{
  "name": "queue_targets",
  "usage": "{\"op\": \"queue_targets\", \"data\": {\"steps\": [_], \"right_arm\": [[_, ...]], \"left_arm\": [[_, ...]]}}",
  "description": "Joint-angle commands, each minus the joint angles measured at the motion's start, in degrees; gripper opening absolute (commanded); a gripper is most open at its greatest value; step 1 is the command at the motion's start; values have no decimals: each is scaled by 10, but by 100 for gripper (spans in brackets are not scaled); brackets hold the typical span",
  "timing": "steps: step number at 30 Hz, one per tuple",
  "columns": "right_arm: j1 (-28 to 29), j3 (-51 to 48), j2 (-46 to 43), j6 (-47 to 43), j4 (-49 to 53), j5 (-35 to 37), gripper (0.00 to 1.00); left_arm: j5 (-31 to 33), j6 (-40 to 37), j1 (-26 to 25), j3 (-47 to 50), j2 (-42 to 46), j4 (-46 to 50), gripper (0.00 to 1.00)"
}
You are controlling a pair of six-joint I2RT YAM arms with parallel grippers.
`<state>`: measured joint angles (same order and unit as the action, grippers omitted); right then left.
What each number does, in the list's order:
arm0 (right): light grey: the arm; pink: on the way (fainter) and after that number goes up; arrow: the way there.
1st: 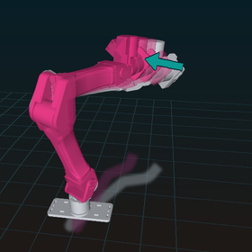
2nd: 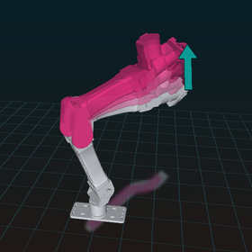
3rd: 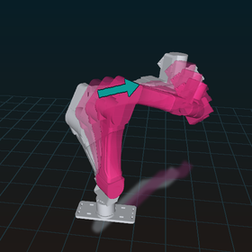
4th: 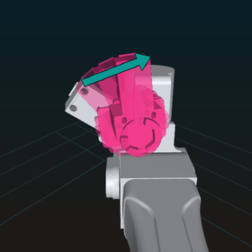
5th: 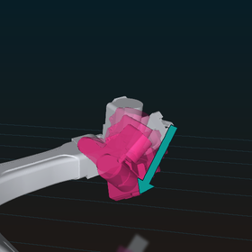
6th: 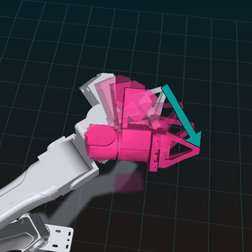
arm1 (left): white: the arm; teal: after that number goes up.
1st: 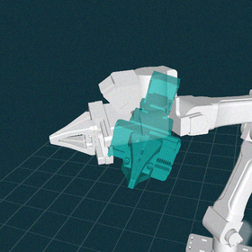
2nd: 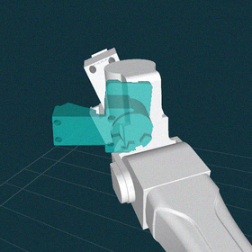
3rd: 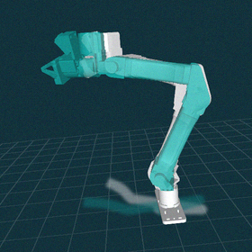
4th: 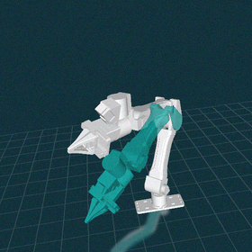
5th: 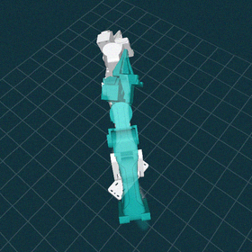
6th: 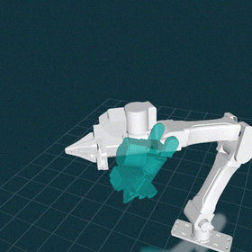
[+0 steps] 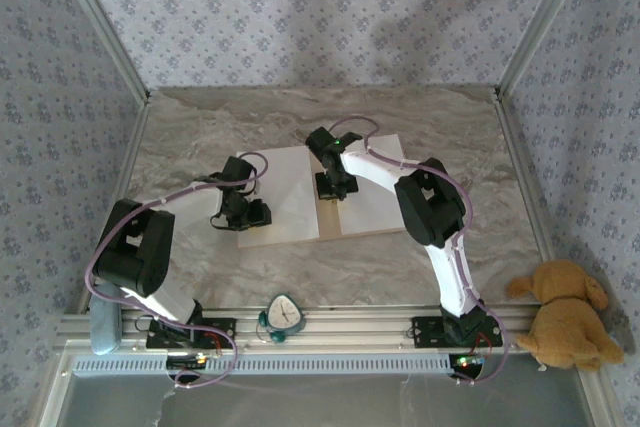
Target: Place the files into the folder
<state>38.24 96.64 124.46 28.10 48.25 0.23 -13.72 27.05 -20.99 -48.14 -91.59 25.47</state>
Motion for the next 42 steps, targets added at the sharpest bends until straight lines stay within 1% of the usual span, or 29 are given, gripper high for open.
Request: {"op": "queue_targets", "data": {"steps": [1, 8, 13, 19, 24, 26, 31, 36, 42], "right_arm": [[-5, -38, 36, 10, 35, -25, 4], [-16, -39, 17, 20, 19, -64, 3], [-22, -35, -1, 24, 22, -67, 5], [-30, -31, -26, 21, 30, -67, 15], [-37, -24, -51, 16, 38, -69, 21], [-39, -20, -66, 11, 41, -69, 25], [-40, -17, -104, -11, 39, -90, 29], [-40, -30, -147, -21, 30, -115, 30], [-43, -81, -224, -30, 0, -135, 31]], "left_arm": [[13, 5, 3, 18, 5, 48, 35], [15, 5, 3, 16, 6, 50, 35], [18, 3, 3, 13, 6, 54, 35], [22, 0, 3, 4, 8, 63, 35], [26, -2, 3, -2, 10, 71, 35], [28, -5, 3, -4, 12, 75, 35], [36, -11, 3, -10, 9, 82, 35], [48, -19, 6, -26, 3, 93, 35], [48, -32, 22, -54, -11, 100, 36]]}}
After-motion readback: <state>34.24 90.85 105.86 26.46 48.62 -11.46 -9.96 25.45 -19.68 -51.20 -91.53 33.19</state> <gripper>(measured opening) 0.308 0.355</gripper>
